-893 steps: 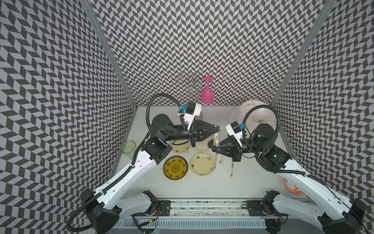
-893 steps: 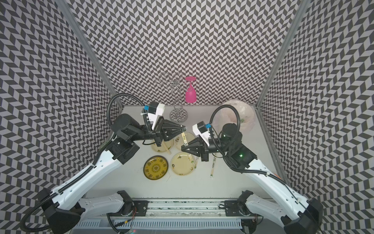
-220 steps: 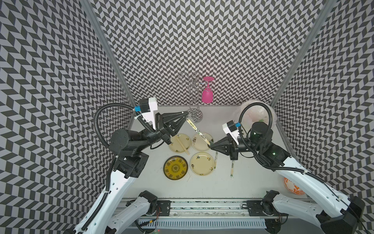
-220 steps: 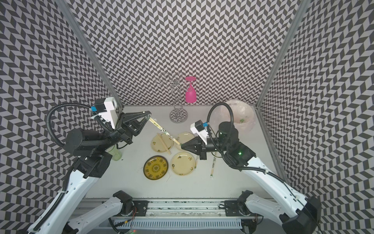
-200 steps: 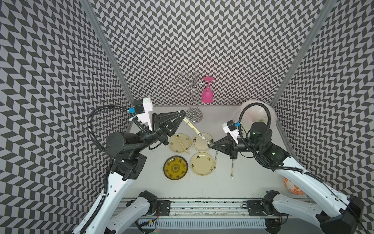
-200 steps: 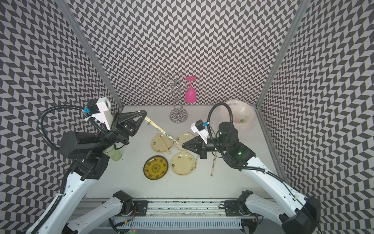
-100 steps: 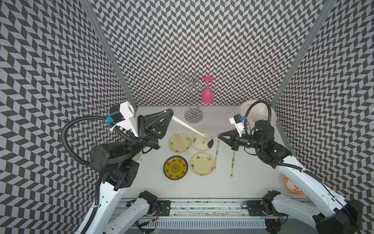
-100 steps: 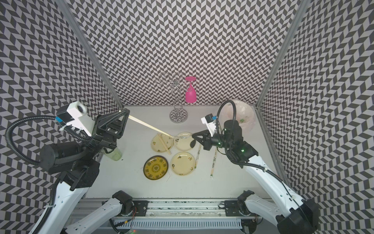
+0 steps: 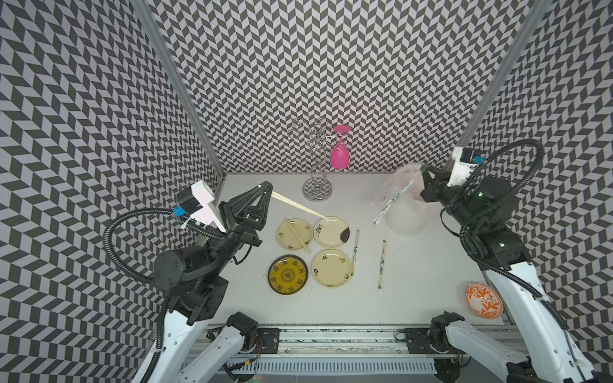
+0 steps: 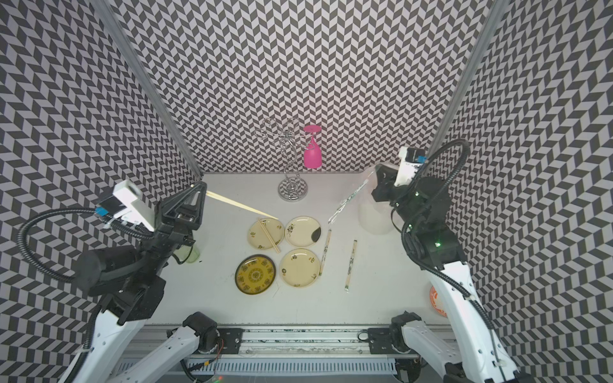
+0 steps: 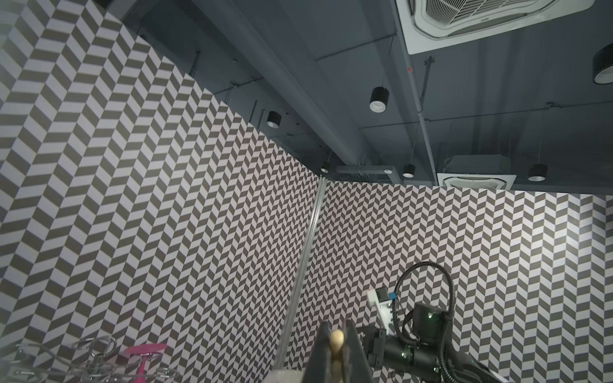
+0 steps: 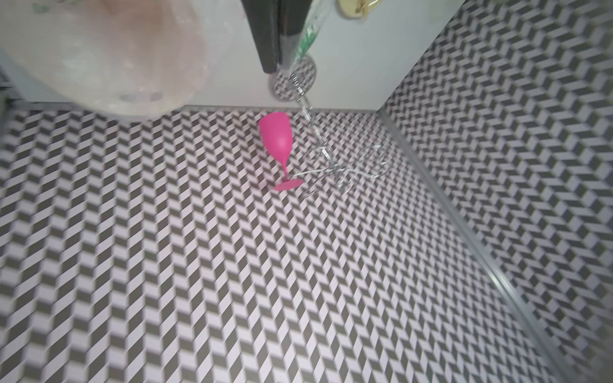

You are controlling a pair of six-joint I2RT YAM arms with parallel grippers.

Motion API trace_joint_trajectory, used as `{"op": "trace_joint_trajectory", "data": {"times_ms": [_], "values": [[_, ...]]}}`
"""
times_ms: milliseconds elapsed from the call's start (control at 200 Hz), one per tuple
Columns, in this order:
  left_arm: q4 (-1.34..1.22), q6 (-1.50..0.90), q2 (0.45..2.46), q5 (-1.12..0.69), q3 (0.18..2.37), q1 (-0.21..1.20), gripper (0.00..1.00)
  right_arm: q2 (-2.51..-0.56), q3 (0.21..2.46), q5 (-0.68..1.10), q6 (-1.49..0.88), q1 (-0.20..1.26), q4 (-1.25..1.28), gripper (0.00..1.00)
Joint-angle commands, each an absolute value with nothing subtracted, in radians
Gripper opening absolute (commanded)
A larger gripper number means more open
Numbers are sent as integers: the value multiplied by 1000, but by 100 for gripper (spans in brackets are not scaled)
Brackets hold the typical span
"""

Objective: Remove the packaging of disposable chopsticks
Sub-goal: Place the packet bag in the trash bin.

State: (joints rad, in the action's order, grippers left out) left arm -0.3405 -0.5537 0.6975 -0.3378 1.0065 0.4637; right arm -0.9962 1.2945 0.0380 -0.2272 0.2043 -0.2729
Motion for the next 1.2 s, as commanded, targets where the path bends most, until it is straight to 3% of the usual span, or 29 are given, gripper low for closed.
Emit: {"op": "trace_joint_trajectory", "data": {"times_ms": [0, 491, 676, 986, 1091, 1192], "values": [[-396, -614, 725, -366, 980, 457, 0, -1052, 1359, -235, -116, 170, -308, 0], [-414, -646, 715, -411, 884, 457, 0, -1406, 1515, -497, 115, 5, -193, 0], [-419, -643, 716, -423, 868, 457, 0, -1387, 1421, -554, 137, -27, -118, 0], [-455, -652, 719, -435, 835, 457, 0, -1396, 1452, -595, 167, -52, -146, 0], [-472, -653, 721, -437, 819, 457, 0, -1377, 1388, -547, 192, -19, -109, 0], [-474, -652, 722, -439, 812, 457, 0, -1411, 1340, -626, 255, 56, -99, 0]]}}
